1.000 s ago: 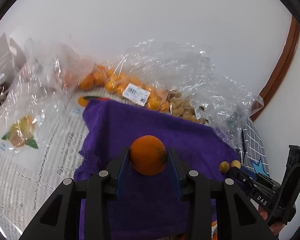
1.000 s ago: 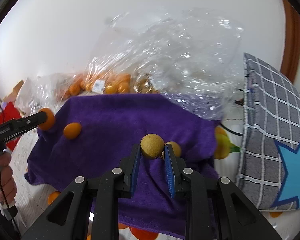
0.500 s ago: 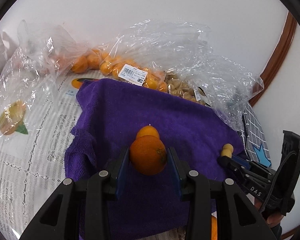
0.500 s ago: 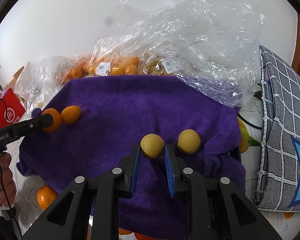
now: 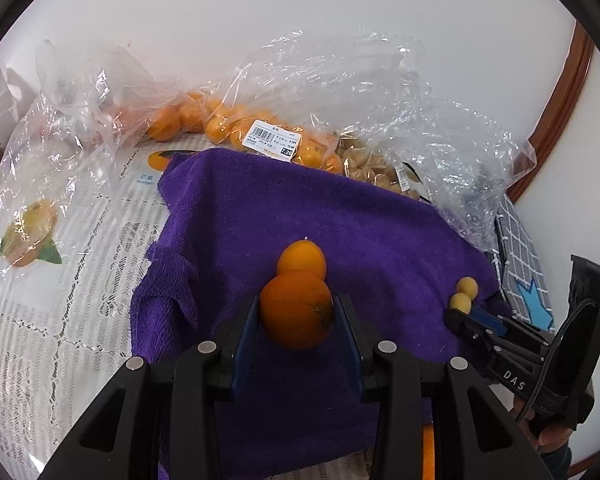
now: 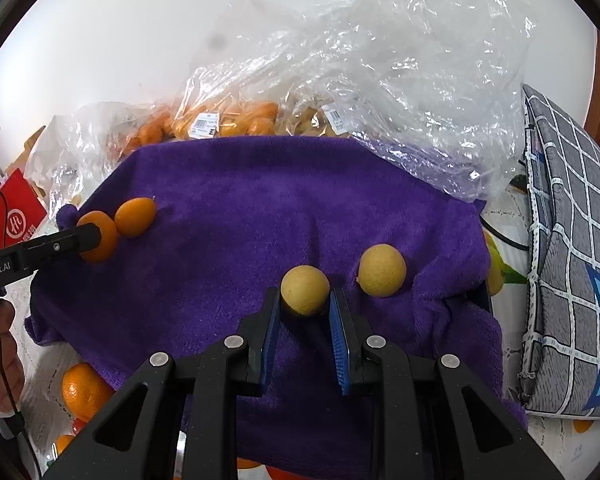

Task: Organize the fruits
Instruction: 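Lower right tool's fruit onto the towel and open while left tool releases its orange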

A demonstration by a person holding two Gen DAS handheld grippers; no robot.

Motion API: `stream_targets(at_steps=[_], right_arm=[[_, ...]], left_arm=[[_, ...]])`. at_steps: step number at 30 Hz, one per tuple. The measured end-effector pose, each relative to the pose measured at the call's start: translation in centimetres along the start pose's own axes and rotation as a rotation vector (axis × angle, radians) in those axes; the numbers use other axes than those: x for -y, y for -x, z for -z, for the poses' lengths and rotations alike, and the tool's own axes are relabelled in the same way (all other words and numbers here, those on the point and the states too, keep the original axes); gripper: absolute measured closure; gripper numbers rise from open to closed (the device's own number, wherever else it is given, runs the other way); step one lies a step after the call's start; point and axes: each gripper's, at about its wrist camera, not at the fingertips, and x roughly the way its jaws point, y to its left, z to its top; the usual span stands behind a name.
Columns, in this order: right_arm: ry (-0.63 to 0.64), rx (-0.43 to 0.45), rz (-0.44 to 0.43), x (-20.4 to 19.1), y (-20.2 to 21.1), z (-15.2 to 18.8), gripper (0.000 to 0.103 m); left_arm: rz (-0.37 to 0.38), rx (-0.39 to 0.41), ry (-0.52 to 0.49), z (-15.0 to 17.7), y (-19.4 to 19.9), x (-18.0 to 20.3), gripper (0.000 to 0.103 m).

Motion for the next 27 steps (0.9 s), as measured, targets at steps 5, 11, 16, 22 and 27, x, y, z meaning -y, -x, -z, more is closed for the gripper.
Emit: stream_targets(at_steps=[5,11,16,22,27], right_arm=[[-0.007,0.009,-0.003,0.1,0.2,0.1,0.078],[0.002,0.016,-0.008,0.0,0.8,0.5,0.06],[0.029,0.058,0.0,-0.5,2.1,0.9,0.046],[0.016,0.082,-0.003,-0.6,3.0,1.0,0.045],[-0.001,0.112,0.009,-0.3,3.9,1.0,0.045]], left_arm=[[-0.012,-0.002,0.001,0.0,-0.1,-0.1,0.067],[-0.022,0.007,0.016,0.1,-0.1,-0.2,0.067],[-0.008,0.01,0.027,0.0,0.0,-0.4,0.067],[0.004,0.016,0.026,0.1,0.2,-0.4,0.063],[0.032,0.033,0.024,0.1,0.7,-0.2,0.059]])
